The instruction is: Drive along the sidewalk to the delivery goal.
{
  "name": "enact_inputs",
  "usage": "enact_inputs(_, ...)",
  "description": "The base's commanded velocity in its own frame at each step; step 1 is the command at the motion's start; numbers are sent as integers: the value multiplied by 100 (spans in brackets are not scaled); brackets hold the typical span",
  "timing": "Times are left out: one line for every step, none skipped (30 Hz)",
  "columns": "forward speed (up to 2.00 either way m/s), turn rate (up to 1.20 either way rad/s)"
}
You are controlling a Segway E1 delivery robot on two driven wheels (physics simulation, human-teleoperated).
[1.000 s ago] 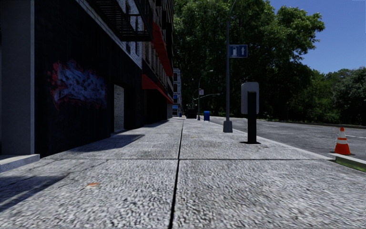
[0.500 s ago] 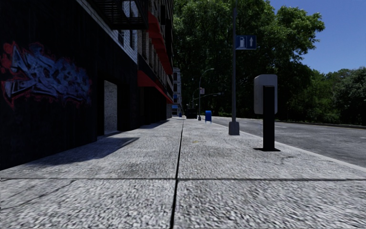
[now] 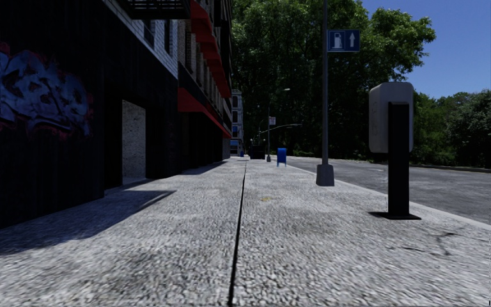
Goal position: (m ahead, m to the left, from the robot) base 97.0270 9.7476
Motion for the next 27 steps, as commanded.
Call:
enact_inputs(200, 0)
enact_inputs(200, 0)
enact_inputs(200, 0)
enact_inputs(200, 0)
enact_inputs(200, 0)
enact_inputs(200, 0)
enact_inputs(200, 0)
enact_inputs(200, 0)
enact_inputs(200, 0)
enact_inputs(200, 0)
enact_inputs(200, 0)
enact_inputs(200, 0)
enact_inputs(200, 0)
enact_inputs(200, 0)
enact_inputs(200, 0)
enact_inputs(200, 0)
enact_inputs(200, 0)
enact_inputs(200, 0)
enact_inputs(200, 0)
enact_inputs(200, 0)
enact_inputs(200, 0)
enact_inputs(200, 0)
enact_inputs(200, 0)
enact_inputs(200, 0)
enact_inputs(200, 0)
enact_inputs(200, 0)
enact_inputs(200, 0)
